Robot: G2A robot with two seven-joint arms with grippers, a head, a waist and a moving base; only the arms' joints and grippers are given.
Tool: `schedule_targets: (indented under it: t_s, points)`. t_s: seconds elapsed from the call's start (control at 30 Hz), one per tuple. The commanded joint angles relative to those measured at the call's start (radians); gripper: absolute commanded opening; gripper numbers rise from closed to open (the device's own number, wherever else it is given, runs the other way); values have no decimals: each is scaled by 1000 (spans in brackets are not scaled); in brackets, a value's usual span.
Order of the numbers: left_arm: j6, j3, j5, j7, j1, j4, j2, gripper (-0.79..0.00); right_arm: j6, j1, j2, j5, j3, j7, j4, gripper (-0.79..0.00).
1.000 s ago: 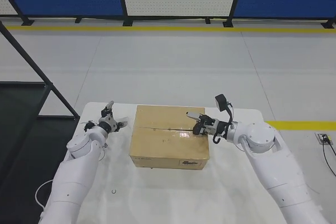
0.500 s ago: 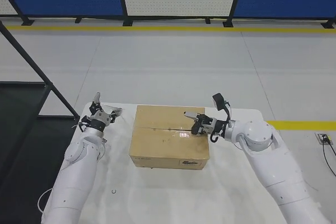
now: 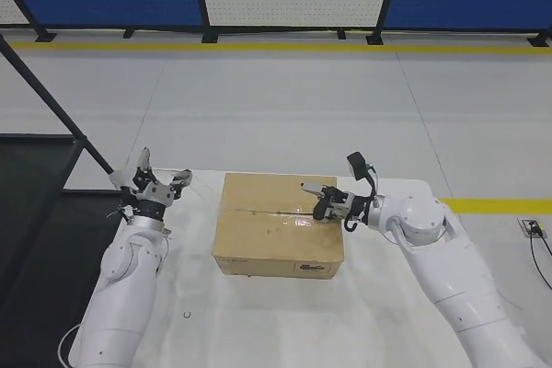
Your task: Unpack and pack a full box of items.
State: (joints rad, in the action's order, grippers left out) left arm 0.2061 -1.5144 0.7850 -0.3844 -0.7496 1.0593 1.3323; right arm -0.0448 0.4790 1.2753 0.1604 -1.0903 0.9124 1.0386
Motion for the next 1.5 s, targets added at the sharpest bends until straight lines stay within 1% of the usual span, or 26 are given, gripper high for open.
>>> schedule_targets:
  t_s: [0.0, 0.2, 0.57, 1.0, 1.1, 1.47]
  points:
    - [7, -1, -20, 11, -14, 31, -1, 0, 3, -2, 0, 1, 1, 0, -4, 0]
    - [28, 1, -86, 43, -59, 121, -5, 0, 12, -2, 1, 9, -1, -6, -10, 0]
    - [47, -7, -154, 84, -107, 232, -9, 0, 6, -5, 3, 13, 6, -18, -26, 0]
    - [59, 12, -225, 111, -137, 285, -8, 0, 7, -8, 16, 23, 32, -67, -51, 0]
    - [62, 13, -239, 117, -143, 301, -9, 0, 26, -7, 18, 29, 34, -68, -57, 0]
    - [64, 23, -296, 132, -164, 370, -9, 0, 34, -17, 24, 30, 44, -62, -86, 0]
